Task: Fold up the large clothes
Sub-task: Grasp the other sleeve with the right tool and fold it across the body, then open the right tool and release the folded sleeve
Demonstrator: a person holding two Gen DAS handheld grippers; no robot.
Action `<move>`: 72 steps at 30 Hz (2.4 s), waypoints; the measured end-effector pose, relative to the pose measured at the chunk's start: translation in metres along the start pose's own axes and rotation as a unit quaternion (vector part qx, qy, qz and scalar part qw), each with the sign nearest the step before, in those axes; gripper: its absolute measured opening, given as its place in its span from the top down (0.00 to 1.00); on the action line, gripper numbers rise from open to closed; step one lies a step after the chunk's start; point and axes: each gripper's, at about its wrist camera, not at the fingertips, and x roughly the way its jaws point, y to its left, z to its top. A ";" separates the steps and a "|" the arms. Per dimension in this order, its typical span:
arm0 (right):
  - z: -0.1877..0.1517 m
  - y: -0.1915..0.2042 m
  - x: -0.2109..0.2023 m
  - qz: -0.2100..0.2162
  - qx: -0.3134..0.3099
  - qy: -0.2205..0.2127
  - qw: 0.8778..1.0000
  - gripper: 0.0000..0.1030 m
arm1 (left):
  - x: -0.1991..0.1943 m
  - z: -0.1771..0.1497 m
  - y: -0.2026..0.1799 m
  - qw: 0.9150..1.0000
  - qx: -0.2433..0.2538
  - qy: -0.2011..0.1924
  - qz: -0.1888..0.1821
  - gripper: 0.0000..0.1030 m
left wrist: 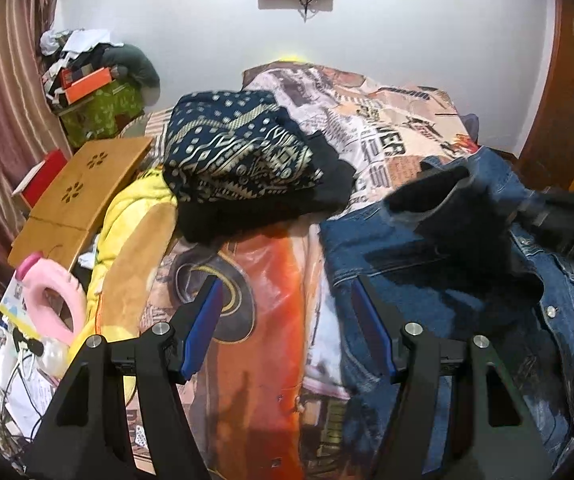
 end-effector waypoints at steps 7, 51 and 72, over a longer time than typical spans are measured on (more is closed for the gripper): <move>0.015 -0.064 -0.093 -0.050 0.063 -0.111 0.991 0.89 | 0.002 0.013 -0.027 1.000 0.015 -0.007 -0.019 0.37; -0.188 -0.274 -0.178 -0.173 0.417 -0.057 0.891 0.38 | 0.044 0.044 -0.167 0.991 0.080 0.036 -0.101 0.37; -0.269 -0.334 -0.114 -0.052 0.549 -0.022 0.834 0.33 | 0.064 0.040 -0.213 0.986 0.095 0.059 -0.123 0.37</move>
